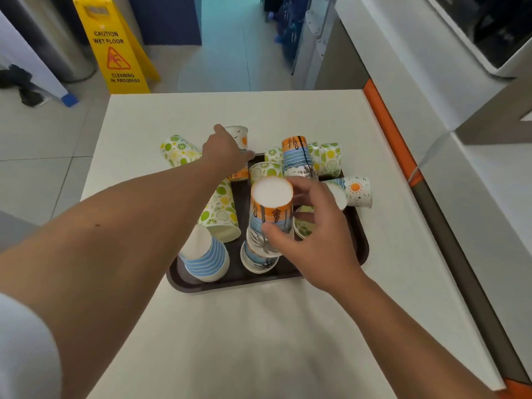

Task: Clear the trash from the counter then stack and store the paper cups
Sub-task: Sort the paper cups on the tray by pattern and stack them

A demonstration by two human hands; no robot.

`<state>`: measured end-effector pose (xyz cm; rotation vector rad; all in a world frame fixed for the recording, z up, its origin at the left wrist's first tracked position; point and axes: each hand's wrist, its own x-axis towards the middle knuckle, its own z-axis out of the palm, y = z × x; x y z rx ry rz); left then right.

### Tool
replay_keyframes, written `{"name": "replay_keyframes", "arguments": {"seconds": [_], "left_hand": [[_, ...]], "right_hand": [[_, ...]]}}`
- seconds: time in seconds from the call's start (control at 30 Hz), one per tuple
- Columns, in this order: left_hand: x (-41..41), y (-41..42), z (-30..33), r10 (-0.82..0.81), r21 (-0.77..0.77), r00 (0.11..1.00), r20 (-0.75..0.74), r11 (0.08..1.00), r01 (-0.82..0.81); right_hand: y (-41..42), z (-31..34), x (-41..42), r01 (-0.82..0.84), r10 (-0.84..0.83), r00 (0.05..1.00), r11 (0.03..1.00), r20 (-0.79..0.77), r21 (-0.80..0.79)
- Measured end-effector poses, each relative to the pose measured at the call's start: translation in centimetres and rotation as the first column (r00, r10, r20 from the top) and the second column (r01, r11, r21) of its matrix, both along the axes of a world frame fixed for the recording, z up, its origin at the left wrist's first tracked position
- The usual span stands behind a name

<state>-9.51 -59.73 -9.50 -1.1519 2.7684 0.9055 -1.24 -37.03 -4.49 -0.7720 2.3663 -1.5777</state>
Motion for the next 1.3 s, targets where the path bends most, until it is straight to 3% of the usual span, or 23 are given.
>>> {"name": "replay_keyframes", "arguments": {"seconds": [0.47,0.8,0.9,1.07,1.3], "left_hand": [[-1.3,-1.2,-1.1,0.037,0.048,0.999,-0.012,0.998,-0.036],[1.6,-1.0,5.4,-0.011,-0.091,0.991,-0.131,0.996,-0.001],[3.8,0.0,7.8,-0.049,-0.074,0.972,-0.23,0.997,0.033],[7.6,1.8,9.8,-0.164,0.017,0.936,-0.311,0.984,0.178],[11.0,3.4,11.0,-0.385,-0.108,0.911,-0.146,0.922,0.372]], "right_hand": [[0.4,-4.4,-1.4,-0.134,0.086,0.983,0.94,0.161,0.315],[0.5,-4.8,-1.1,-0.148,0.094,0.983,0.919,0.161,0.366],[1.2,-3.4,-1.1,-0.186,0.119,0.974,0.907,0.194,0.377],[2.4,0.5,-2.8,-0.06,0.028,0.995,0.937,0.098,0.343],[1.7,2.3,-6.9,0.115,-0.121,0.993,0.959,0.007,0.258]]}}
